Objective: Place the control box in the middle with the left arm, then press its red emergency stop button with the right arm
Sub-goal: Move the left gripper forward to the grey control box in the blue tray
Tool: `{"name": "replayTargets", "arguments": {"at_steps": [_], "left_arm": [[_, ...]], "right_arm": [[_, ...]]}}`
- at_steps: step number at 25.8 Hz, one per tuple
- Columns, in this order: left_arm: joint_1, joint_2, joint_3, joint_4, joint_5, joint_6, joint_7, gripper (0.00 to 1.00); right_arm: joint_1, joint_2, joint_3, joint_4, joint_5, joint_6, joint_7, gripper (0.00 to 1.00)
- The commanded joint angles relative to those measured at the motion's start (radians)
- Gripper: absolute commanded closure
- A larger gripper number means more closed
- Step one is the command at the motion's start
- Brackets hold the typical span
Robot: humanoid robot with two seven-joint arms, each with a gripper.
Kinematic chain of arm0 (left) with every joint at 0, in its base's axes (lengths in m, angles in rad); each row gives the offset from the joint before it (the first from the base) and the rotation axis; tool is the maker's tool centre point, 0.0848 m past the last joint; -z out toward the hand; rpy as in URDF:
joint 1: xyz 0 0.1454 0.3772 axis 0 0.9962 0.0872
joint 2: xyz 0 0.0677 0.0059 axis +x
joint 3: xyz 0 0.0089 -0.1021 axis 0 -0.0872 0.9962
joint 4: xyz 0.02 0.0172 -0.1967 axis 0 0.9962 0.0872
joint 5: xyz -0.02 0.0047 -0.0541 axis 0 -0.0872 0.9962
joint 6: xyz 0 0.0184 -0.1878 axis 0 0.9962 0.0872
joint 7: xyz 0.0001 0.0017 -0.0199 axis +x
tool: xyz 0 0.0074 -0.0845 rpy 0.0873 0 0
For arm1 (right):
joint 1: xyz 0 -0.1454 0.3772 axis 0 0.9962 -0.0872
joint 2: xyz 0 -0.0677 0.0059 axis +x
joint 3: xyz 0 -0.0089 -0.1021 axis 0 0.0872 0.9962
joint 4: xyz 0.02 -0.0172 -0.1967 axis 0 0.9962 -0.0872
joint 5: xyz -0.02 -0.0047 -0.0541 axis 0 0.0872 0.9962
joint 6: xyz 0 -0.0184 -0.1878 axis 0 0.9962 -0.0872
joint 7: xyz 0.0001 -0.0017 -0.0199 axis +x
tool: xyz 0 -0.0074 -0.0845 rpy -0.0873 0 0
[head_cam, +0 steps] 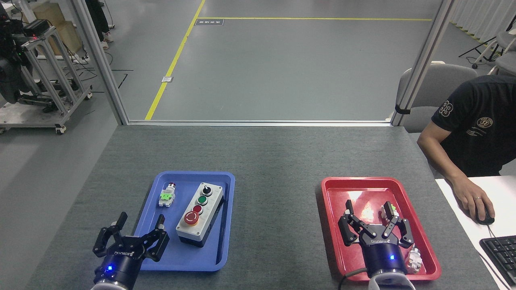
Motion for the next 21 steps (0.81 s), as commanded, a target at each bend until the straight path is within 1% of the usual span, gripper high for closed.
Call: {"name": "replayTargets", "arguments": {"at_steps": [1, 5, 10, 12, 15, 17, 19, 21], "left_arm": [[0.001, -0.004, 0.008, 0.002, 0.0, 0.012, 0.005, 0.01], [0.003, -0.011, 0.011, -0.008, 0.016, 0.019, 0.045, 0.01], [0.016, -0.01, 0.001, -0.021, 0.029, 0.001, 0.046, 0.01], [0.036, -0.008, -0.001, -0.03, 0.026, -0.04, 0.054, 0.01], [0.064, -0.004, -0.002, -0.038, 0.022, -0.166, 0.123, 0.01], [0.079, -0.01, -0.018, -0.03, 0.008, -0.208, 0.141, 0.01], [0.072, -0.01, -0.088, -0.005, -0.014, -0.198, 0.14, 0.01], [0.047, -0.016, -0.127, 0.032, -0.061, -0.149, 0.14, 0.01]], "right_arm": [[0.0, 0.002, 0.0, 0.0, 0.0, -0.001, 0.0, 0.0], [0.0, 0.002, 0.0, 0.0, 0.0, -0.001, 0.0, 0.0], [0.0, 0.002, 0.0, 0.0, 0.0, -0.001, 0.0, 0.0], [0.0, 0.002, 0.0, 0.0, 0.0, -0.001, 0.0, 0.0], [0.0, 0.002, 0.0, 0.0, 0.0, -0.001, 0.0, 0.0], [0.0, 0.001, 0.0, 0.0, 0.0, -0.001, 0.0, 0.0], [-0.001, 0.001, 0.0, 0.0, 0.0, -0.001, 0.0, 0.0], [-0.001, -0.001, 0.0, 0.0, 0.0, -0.001, 0.0, 0.0]]}}
